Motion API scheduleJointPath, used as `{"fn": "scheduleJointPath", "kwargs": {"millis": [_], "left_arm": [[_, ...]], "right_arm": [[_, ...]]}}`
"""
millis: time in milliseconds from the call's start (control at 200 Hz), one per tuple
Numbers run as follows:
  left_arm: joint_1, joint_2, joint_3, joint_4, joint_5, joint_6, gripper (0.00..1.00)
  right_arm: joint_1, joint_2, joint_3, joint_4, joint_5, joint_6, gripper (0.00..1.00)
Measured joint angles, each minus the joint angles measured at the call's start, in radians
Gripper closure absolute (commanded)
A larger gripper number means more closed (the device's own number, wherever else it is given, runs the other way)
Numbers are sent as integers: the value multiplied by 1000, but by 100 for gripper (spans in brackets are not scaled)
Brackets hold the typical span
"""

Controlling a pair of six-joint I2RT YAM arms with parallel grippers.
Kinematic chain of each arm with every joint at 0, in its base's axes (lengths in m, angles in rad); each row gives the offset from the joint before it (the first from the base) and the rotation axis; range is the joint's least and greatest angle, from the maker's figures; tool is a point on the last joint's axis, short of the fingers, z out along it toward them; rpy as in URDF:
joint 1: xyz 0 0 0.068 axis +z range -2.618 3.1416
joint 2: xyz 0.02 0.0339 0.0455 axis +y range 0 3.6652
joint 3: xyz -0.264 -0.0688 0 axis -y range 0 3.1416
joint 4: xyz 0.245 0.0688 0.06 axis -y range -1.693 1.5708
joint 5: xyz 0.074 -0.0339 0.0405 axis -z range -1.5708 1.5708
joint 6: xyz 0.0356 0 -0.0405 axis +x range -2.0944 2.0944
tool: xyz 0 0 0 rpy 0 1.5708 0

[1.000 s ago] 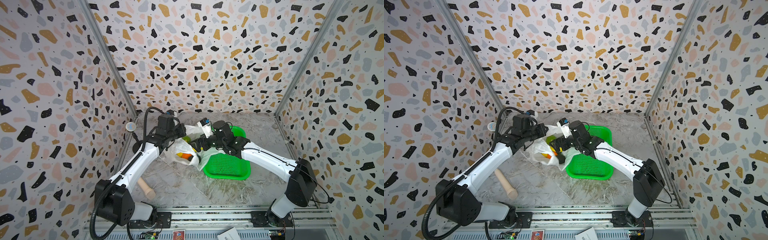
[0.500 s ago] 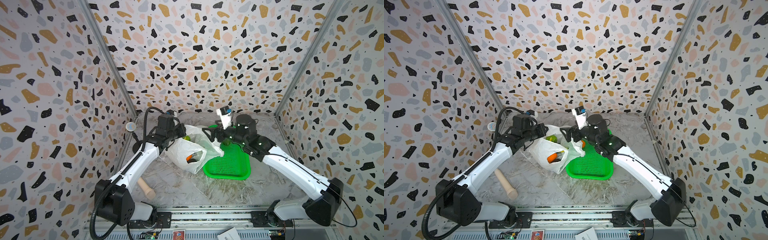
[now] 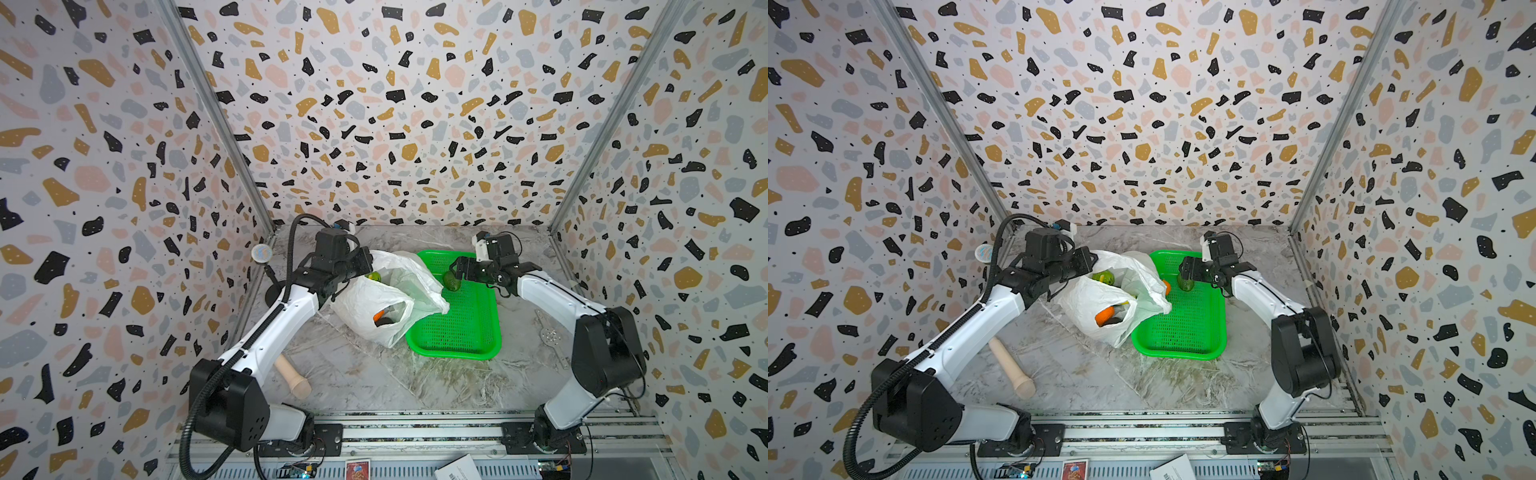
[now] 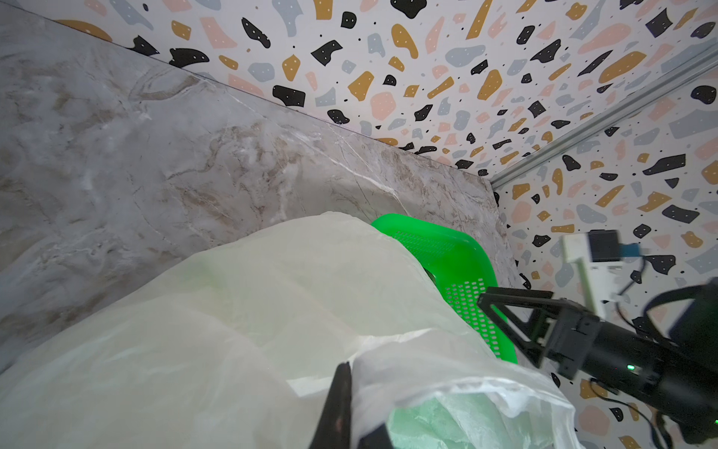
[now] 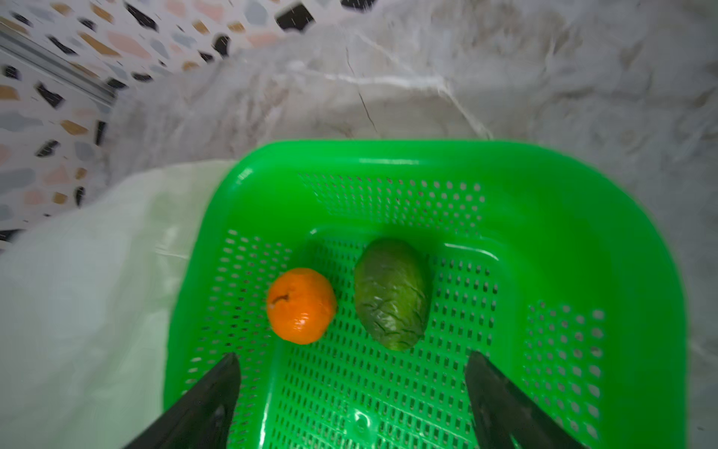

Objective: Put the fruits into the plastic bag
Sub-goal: 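Move the right gripper back into the basket onto the green mango, then close the right gripper on the green mango and lift it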

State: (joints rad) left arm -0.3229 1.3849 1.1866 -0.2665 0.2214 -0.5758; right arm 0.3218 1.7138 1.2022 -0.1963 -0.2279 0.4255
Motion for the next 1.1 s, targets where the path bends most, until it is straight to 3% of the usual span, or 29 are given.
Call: {"fn": "scheduleJointPath", "kwargs": {"millis": [195, 496, 671, 736, 851, 981, 1096], "left_arm": [[0, 0, 0, 0, 6, 4, 100], [0, 0, 0, -1, 6, 15, 100], [0, 0, 0, -1, 6, 17, 100], [0, 0, 0, -2, 6, 19, 100], [0, 0, 0, -2, 6, 20, 100], [0, 0, 0, -2, 6, 22, 100], [0, 0, 0, -1, 6, 22, 100]], "right_arm": [[0, 158, 79, -24, 21, 2, 25], [30, 268, 177, -22, 59, -1, 29], [65, 322, 213, -24, 92, -11, 39], [71, 323, 213, -21, 101, -15, 43], [74, 321, 212, -18, 105, -20, 59], [74, 286, 179, -15, 102, -19, 60], [74, 166, 125, -31, 100, -18, 59]]}}
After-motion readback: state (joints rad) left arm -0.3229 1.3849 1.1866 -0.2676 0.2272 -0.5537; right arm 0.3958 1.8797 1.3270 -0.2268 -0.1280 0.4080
